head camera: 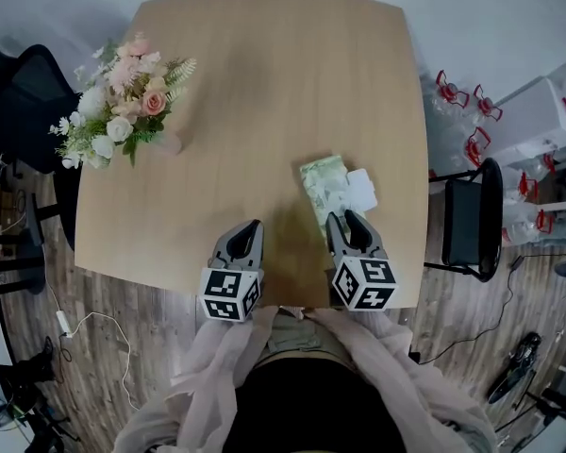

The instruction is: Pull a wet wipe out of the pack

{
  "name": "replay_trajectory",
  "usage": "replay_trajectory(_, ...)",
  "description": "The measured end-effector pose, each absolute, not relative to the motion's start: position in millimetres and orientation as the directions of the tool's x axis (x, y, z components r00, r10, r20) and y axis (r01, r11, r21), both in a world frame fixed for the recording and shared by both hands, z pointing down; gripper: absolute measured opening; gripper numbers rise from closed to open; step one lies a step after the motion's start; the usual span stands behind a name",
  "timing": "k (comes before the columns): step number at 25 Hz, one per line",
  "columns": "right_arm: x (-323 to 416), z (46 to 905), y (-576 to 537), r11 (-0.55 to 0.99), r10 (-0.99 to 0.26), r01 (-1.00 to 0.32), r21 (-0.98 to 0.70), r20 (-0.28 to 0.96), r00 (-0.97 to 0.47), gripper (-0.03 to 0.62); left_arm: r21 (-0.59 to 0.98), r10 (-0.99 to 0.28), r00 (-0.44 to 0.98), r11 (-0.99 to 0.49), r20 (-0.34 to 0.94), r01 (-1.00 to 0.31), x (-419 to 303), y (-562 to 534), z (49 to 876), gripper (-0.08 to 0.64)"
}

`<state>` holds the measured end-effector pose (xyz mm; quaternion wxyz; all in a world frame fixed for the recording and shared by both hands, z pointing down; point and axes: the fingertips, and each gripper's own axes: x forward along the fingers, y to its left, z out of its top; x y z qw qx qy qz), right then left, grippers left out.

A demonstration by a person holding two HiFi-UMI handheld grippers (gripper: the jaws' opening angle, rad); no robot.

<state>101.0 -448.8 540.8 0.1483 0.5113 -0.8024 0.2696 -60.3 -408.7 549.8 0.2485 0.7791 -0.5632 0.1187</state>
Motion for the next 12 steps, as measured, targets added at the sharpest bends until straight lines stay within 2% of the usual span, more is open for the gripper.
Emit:
replay_trajectory(7,96,549,-463,0.349,-0.712,-0.893,-0.285,0.539,-0.450,0.144,0.252,-0.826,0.291,-0.187,0.482,-0.949,-75,-411,555,0.011)
replay_trajectory(12,96,553,-469,0.336,-0.712,-0.904,-0.264,0.557,-0.428,0.065,0.248,-0.827,0.266,-0.159,0.494,-0.956,-85,-409,560,0.009)
